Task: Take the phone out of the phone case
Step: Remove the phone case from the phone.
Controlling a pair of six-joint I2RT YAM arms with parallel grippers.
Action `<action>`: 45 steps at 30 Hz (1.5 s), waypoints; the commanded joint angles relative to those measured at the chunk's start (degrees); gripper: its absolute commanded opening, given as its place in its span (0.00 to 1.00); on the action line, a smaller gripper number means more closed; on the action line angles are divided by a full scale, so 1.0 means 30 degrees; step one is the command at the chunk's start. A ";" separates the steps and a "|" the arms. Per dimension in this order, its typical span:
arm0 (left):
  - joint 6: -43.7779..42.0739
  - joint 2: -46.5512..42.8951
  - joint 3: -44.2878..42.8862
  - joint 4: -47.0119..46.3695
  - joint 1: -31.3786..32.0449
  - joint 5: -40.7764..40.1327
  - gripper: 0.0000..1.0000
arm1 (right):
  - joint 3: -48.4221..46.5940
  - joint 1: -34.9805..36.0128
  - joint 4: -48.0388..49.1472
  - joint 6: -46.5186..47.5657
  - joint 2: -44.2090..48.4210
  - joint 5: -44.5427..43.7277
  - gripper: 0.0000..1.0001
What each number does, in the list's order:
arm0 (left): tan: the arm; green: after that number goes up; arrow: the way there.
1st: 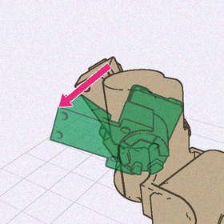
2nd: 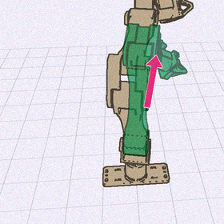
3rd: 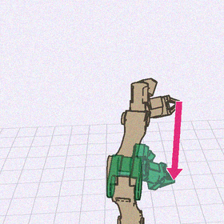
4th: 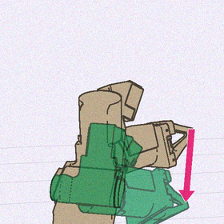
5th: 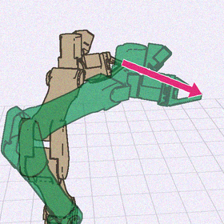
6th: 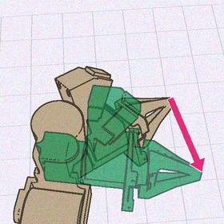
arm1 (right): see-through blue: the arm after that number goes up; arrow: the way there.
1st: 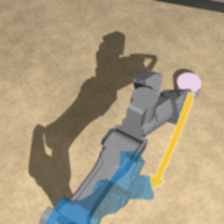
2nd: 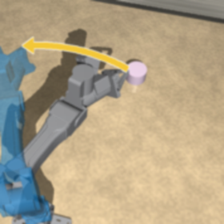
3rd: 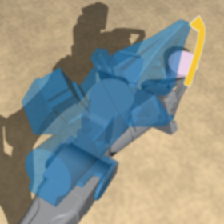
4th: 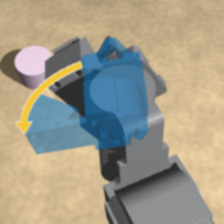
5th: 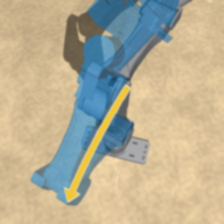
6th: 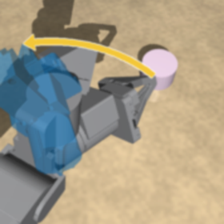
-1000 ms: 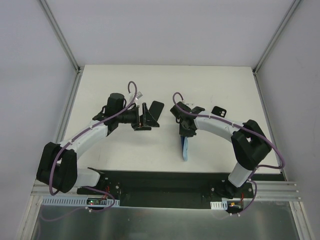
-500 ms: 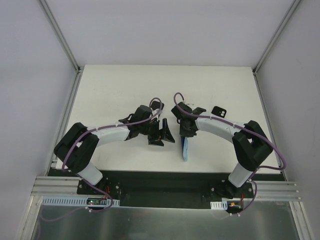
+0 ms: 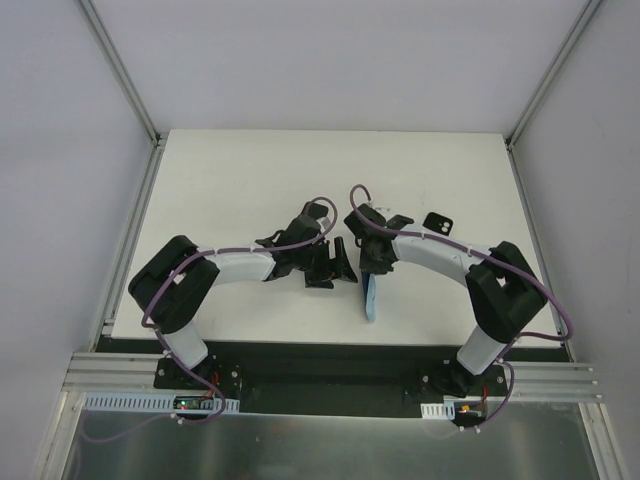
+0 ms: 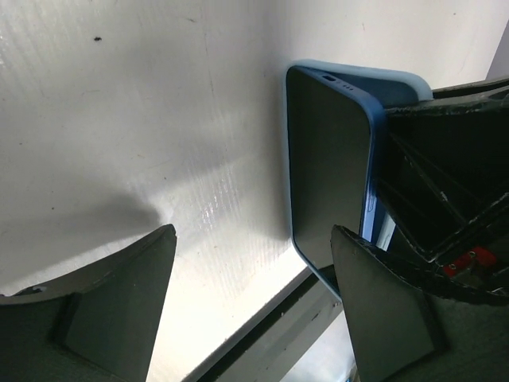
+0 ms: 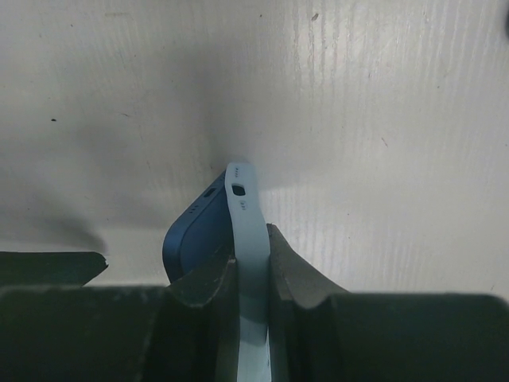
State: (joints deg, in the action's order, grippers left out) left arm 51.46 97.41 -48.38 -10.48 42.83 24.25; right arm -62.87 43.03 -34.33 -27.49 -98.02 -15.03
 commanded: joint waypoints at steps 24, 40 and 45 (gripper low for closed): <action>-0.0542 -0.1708 0.0072 0.0944 0.0518 -0.1461 0.77 | 0.4084 0.0775 0.7692 -0.7274 -0.2482 0.7470 0.01; -0.1217 -0.2174 0.0804 0.2146 0.0812 -0.4478 0.69 | 0.4317 0.1010 0.7721 -0.7597 -0.2718 0.7324 0.01; -0.1451 -0.3256 0.1068 0.2292 0.0753 -0.5387 0.68 | 0.4404 0.1010 0.7546 -0.7567 -0.2836 0.7265 0.01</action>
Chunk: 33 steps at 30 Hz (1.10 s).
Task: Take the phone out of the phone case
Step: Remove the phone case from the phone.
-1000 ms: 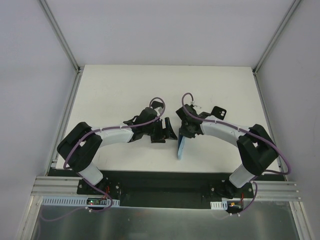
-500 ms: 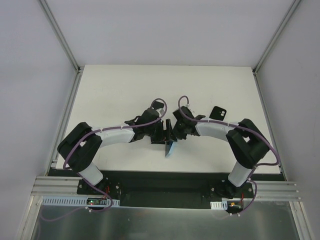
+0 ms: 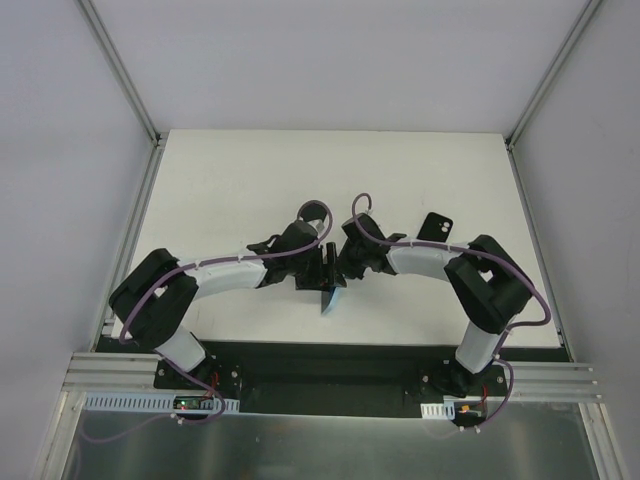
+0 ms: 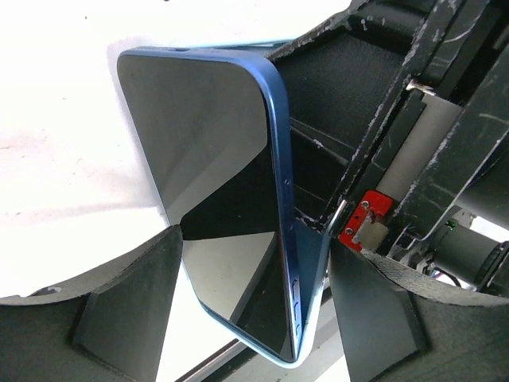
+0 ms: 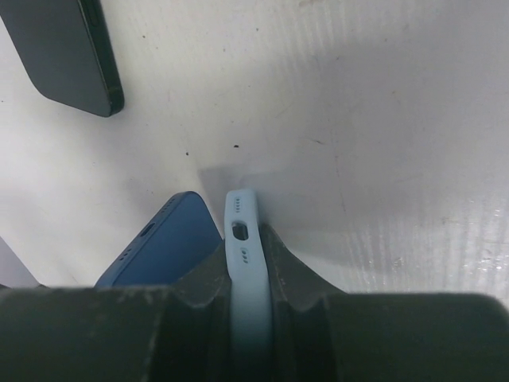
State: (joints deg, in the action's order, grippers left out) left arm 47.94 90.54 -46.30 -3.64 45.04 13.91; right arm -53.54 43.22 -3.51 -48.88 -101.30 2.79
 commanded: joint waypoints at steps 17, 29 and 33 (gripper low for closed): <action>-0.0805 -0.3991 0.1461 0.0391 0.0047 -0.4549 0.69 | 0.1235 0.0798 -0.3313 -0.0141 -0.1655 0.1034 0.01; -0.2530 -0.1881 -0.0121 0.2851 0.0105 -0.5310 0.62 | 0.1264 0.0710 -0.3957 -0.0200 -0.1186 0.0361 0.01; -0.3411 -0.1383 -0.0912 0.3906 0.0455 -0.5896 0.59 | 0.1030 0.0739 -0.4309 -0.0171 -0.1157 0.0185 0.01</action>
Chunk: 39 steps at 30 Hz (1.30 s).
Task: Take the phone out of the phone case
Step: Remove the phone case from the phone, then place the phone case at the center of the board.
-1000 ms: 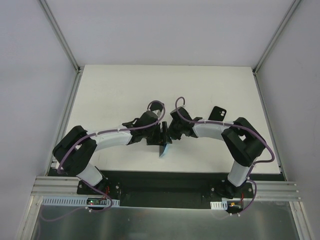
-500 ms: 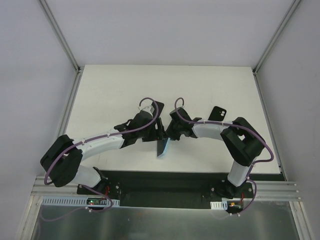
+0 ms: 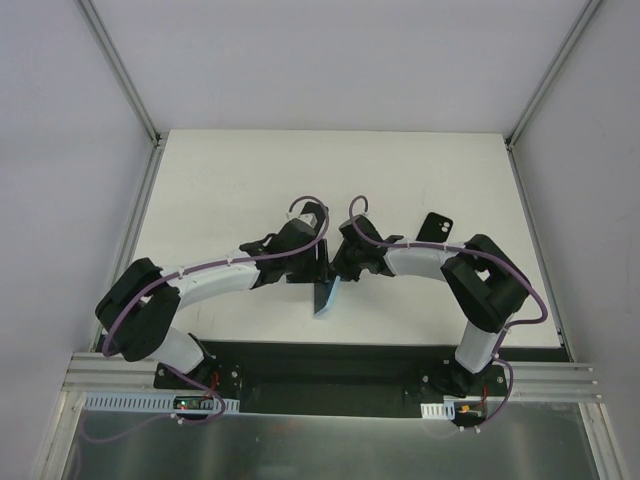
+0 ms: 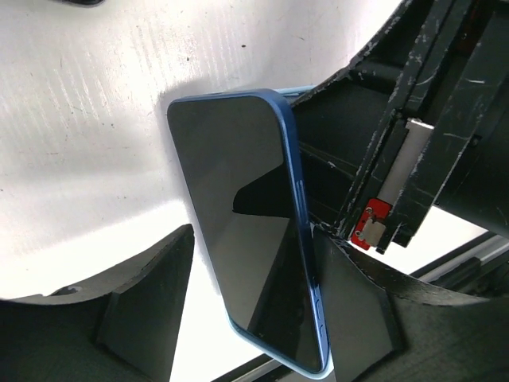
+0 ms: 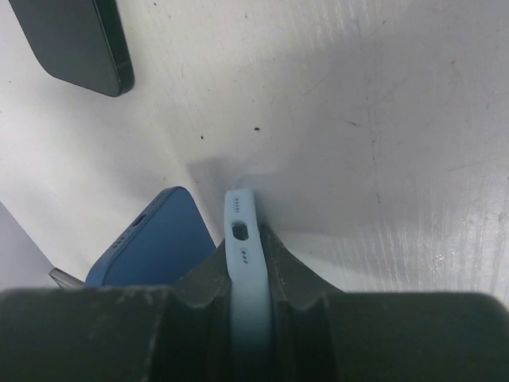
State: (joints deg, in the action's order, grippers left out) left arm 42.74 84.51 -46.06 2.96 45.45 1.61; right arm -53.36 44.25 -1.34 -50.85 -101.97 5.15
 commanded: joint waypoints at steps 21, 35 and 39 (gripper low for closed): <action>-0.2762 -0.0629 -0.1667 0.3319 0.0582 -0.3435 0.00 | 0.0357 -0.0071 -0.9160 0.0982 0.2438 -0.4674 0.01; -0.6364 -0.1807 -0.3570 0.6246 -0.1381 -0.5304 0.00 | -0.2036 -0.3353 -0.9221 0.5345 0.4139 -0.4852 0.01; -0.6688 -0.0779 -0.4274 0.8148 -0.1381 -0.6567 0.00 | -0.3333 -0.4024 -0.7029 0.6314 0.2939 -0.2601 0.01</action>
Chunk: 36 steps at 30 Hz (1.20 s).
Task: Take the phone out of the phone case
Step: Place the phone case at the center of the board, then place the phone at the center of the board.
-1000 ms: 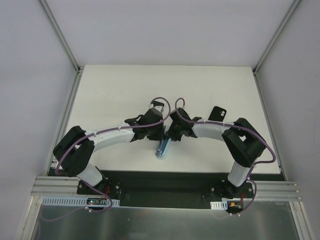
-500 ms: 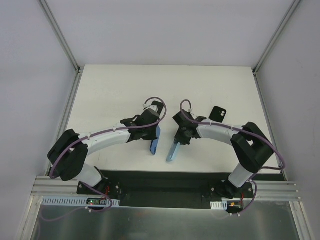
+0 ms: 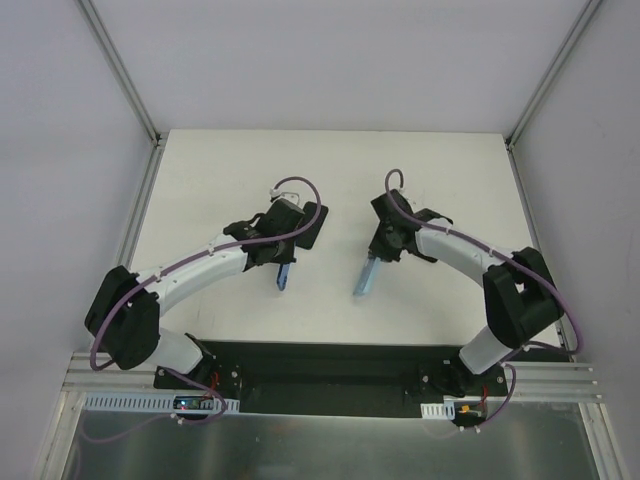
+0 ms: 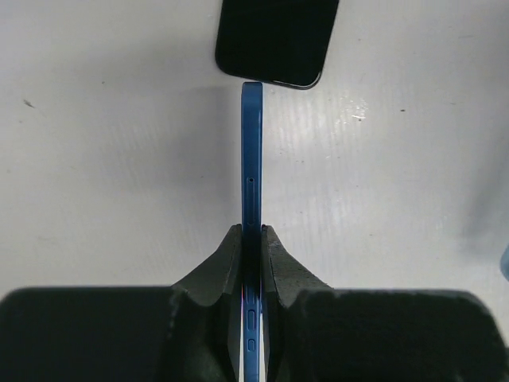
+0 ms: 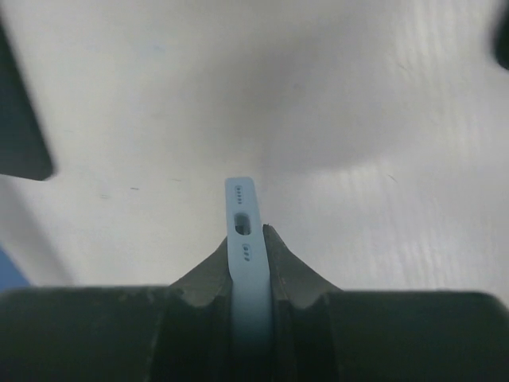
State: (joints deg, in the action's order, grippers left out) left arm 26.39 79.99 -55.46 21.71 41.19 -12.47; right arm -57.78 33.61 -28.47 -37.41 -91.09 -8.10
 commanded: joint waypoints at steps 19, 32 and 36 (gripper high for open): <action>-0.0683 0.4155 -0.1786 0.5711 0.1533 -0.5922 0.00 | -0.3359 -0.1680 -0.2197 0.3151 -0.0375 -0.3268 0.77; -0.0038 0.4218 -0.2284 0.5126 0.1798 -0.1852 0.48 | -0.0167 -0.2119 -0.6416 0.3037 0.9587 -0.7700 0.84; 0.0080 0.3428 -0.2429 0.4686 0.1798 -0.0826 0.57 | 0.0889 -0.2178 -0.7848 0.2772 1.2195 -0.7906 0.85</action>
State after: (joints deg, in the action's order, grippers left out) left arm 25.54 93.60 -60.51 36.27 46.15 -19.55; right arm -57.58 27.42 -44.49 -28.14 -59.83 -28.32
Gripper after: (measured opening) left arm 0.536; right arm 0.840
